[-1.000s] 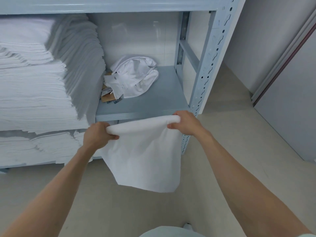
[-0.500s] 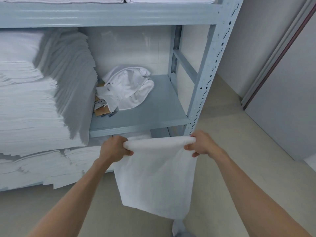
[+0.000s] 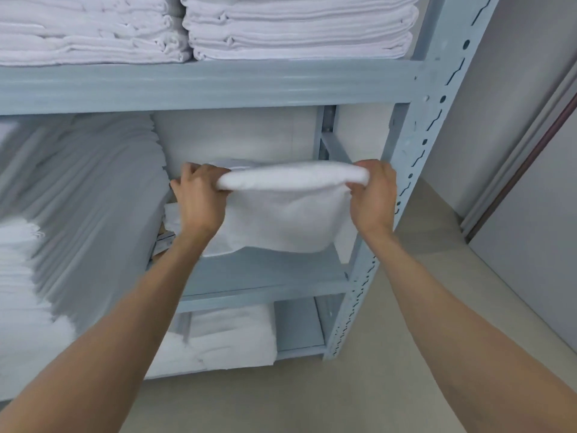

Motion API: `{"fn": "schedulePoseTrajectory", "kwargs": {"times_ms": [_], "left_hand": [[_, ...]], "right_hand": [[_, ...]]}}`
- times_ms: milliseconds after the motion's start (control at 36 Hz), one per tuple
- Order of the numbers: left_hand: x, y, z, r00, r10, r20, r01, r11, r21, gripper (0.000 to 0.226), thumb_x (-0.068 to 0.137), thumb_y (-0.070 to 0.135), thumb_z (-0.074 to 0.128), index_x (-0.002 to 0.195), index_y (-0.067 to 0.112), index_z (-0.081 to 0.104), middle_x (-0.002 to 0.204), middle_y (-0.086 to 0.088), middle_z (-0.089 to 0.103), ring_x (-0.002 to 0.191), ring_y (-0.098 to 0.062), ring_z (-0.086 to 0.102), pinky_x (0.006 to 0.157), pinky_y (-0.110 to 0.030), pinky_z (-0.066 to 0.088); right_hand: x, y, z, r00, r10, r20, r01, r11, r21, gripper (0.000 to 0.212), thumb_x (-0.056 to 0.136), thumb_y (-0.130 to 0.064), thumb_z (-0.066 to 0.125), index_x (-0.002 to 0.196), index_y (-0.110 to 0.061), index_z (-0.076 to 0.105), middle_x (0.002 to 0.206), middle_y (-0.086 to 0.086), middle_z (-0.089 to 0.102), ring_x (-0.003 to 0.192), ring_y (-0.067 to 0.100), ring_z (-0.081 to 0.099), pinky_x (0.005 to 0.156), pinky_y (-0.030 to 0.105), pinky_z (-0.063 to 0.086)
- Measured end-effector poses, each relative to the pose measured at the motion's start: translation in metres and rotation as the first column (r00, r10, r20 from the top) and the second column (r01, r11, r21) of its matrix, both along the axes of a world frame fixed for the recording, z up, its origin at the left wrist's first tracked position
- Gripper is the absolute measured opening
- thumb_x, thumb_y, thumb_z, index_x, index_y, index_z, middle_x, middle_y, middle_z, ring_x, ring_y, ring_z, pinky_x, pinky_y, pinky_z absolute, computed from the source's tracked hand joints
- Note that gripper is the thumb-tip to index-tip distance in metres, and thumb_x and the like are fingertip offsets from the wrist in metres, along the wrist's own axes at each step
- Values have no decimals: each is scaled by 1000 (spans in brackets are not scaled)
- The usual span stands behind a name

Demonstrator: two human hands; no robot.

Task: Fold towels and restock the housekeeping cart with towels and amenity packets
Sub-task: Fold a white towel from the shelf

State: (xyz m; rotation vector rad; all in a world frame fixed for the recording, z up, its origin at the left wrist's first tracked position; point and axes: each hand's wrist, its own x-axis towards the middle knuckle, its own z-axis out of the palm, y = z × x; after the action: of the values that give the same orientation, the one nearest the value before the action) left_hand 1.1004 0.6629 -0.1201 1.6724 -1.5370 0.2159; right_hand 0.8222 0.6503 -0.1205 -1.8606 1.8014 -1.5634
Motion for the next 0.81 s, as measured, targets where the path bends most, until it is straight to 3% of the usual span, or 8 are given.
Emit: {"fn": "schedulePoseTrajectory", "kwargs": {"times_ms": [83,167,306,361,444,556,667,806], "left_hand": [[-1,-22,-19,992,-107,63,108,994,-16,29,79,-9,64,97,9,79,96,-12,74,96,-40,55,81,-51,45],[-8,-43,-66,986,-135,98,125,987,106,34,71,-17,62,91,4,79,94,-15,71,91,-42,55,75,-51,47],[-20,-57,-191,968,-226,110,169,910,379,37,58,-26,64,88,-6,69,92,-28,60,90,-48,57,69,-50,49],[-22,-55,-239,965,-243,98,165,854,494,34,67,-25,58,94,-5,67,103,-26,57,102,-45,52,79,-51,48],[-21,-38,-293,964,-246,97,126,750,649,36,81,-18,49,104,4,64,116,-13,51,113,-30,43,91,-34,43],[-24,-33,-309,984,-130,-119,176,789,588,28,81,-17,53,98,0,68,111,-16,53,109,-33,44,95,-32,39],[-24,-52,-298,884,199,-423,106,795,597,34,89,5,68,122,5,62,133,-17,40,126,-35,38,108,-38,34],[-16,-61,-296,830,319,-458,129,689,714,56,88,21,74,138,10,50,137,-18,47,122,-38,50,104,-45,43]], "right_hand": [[1,-13,-27,998,-47,-28,45,996,-83,40,76,24,51,109,2,58,114,18,53,107,31,49,83,22,35],[-1,-24,-80,995,-78,-66,79,997,14,50,64,32,45,104,4,56,111,20,51,105,36,48,76,21,31],[-9,-40,-196,937,-8,-349,182,865,467,49,77,21,55,117,-7,46,129,10,38,117,27,37,70,25,38],[-13,-36,-241,929,89,-360,175,751,636,46,85,15,53,126,-5,43,135,11,34,121,27,37,82,28,45],[-16,-25,-285,930,167,-329,144,657,740,41,89,13,48,125,-6,43,133,12,33,114,27,43,93,33,46],[-11,-26,-295,971,82,-224,110,678,727,35,86,3,55,117,-10,46,126,9,34,107,28,47,87,34,45],[-3,-41,-289,979,6,-203,148,665,732,45,92,-14,51,135,-10,41,132,11,35,115,30,49,95,40,45],[5,-51,-294,967,17,-253,191,607,772,50,100,-16,43,148,-15,27,145,19,28,129,35,38,99,45,43]]}}
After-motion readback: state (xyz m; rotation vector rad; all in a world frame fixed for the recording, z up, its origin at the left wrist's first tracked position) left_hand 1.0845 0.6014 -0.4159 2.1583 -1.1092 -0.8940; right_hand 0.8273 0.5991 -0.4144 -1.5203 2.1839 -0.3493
